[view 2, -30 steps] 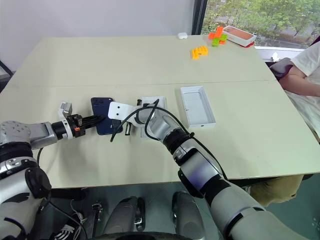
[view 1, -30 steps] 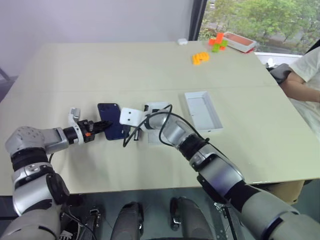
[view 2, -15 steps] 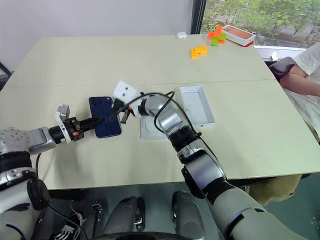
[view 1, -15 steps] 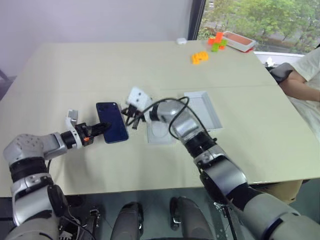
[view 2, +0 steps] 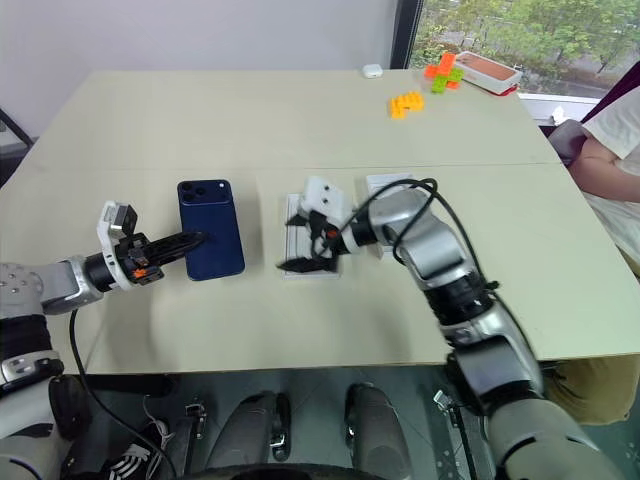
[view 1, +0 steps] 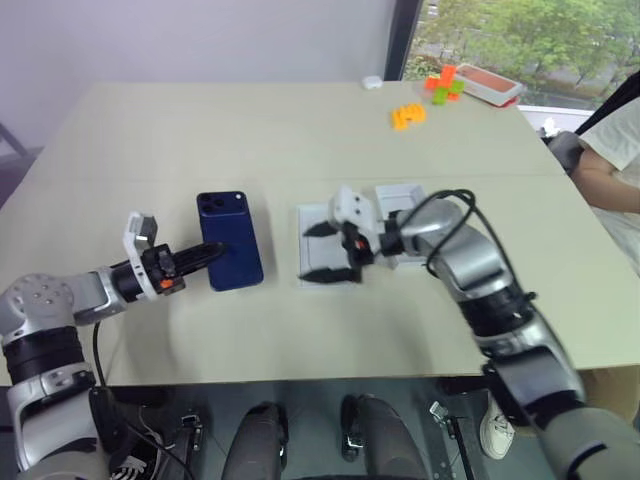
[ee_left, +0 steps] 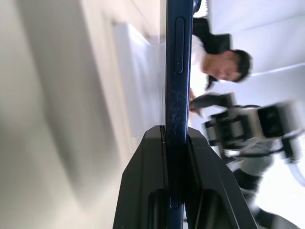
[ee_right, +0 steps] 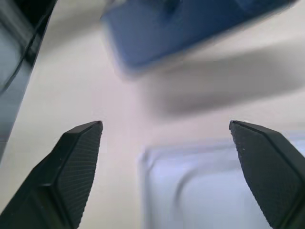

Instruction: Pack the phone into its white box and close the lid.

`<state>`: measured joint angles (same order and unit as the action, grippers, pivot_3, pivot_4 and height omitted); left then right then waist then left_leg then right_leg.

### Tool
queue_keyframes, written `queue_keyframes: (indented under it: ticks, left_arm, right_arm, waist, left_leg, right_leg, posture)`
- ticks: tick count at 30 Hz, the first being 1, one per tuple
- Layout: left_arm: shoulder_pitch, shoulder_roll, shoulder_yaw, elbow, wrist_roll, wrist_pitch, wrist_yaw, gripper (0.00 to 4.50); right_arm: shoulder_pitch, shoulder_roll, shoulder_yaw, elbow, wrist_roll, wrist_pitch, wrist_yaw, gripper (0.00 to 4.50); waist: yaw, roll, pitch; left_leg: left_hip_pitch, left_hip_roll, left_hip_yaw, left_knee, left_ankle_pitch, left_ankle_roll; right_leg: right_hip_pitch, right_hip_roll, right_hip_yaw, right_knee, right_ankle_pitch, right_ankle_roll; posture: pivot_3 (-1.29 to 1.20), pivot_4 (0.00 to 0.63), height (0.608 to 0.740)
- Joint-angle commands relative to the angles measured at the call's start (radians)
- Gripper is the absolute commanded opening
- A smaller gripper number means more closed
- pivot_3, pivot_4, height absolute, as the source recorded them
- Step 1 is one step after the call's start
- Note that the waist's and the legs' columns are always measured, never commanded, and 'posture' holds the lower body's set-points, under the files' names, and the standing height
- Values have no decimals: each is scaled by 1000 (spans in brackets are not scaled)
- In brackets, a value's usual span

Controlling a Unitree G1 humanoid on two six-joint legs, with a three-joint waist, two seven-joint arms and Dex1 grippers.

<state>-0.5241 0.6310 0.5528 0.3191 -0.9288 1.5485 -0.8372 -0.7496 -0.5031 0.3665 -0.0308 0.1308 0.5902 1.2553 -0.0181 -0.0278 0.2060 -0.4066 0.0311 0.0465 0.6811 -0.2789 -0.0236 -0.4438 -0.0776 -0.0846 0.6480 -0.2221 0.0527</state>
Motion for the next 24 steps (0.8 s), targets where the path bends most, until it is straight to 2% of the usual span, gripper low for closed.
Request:
queue_keyframes:
  ticks: [1, 8, 13, 16, 18, 19, 20, 24]
  left_arm:
    - [-6, 11, 13, -25, -48, 6, -25, 0]
    - [17, 1, 9, -50, -69, 19, -19, 0]
    - [28, -5, 9, -68, -76, 16, -6, 0]
    - [25, -9, 10, -70, -81, 16, 4, 0]
    - [22, -12, 10, -71, -82, 15, 11, 0]
    - [21, -13, 9, -71, -82, 16, 14, 0]
    - [18, -15, 8, -70, -82, 15, 18, 0]
    - [17, -19, 2, -93, -81, -12, 24, 0]
  right_arm:
    - [7, -31, 64, -39, -53, -59, -1, 4469]
    - [5, -23, 106, 22, -132, -103, -76, 4469]
    - [12, -25, 117, 51, -152, -117, -74, 4469]
    - [19, -23, 126, 60, -161, -124, -71, 3599]
    - [17, -19, 136, 70, -174, -127, -80, 2671]
    - [16, -18, 140, 74, -181, -129, -84, 1990]
    - [15, -17, 143, 80, -187, -133, -86, 1579]
    - [13, -10, 147, 93, -199, -140, -88, 1579]
  waist:
    - [-2, 0, 0]
    - [3, 0, 0]
    - [5, 0, 0]
    - [5, 0, 0]
    - [5, 0, 0]
    - [4, 0, 0]
    - [4, -1, 0]
    - [4, -1, 0]
  left_leg:
    - [0, 0, 1, 0, 0, 0]
    - [0, 0, 0, 2, 1, -1]
    - [0, 0, 0, 2, 0, 0]
    - [0, 0, 0, 2, 0, 0]
    - [0, 0, 0, 2, 0, 0]
    - [0, 0, 0, 2, 0, 0]
    - [0, 0, 0, 2, 0, 0]
    - [0, 0, 0, 2, 1, 0]
  right_leg:
    - [0, 0, 0, 0, 0, 0]
    - [0, 0, 1, 0, 0, 0]
    - [0, -1, 1, 0, 0, 0]
    - [0, -1, 1, 0, 0, 0]
    - [0, -1, 0, 0, 0, 0]
    - [0, -1, 1, 0, 0, 0]
    - [0, -1, 1, 0, 0, 0]
    - [1, 0, 1, 0, 0, 0]
  posture:
    - [0, 150, 740]
    - [0, 150, 740]
    - [0, 150, 740]
    - [0, 150, 740]
    - [0, 150, 740]
    - [0, 150, 740]
    - [0, 150, 740]
    - [0, 150, 740]
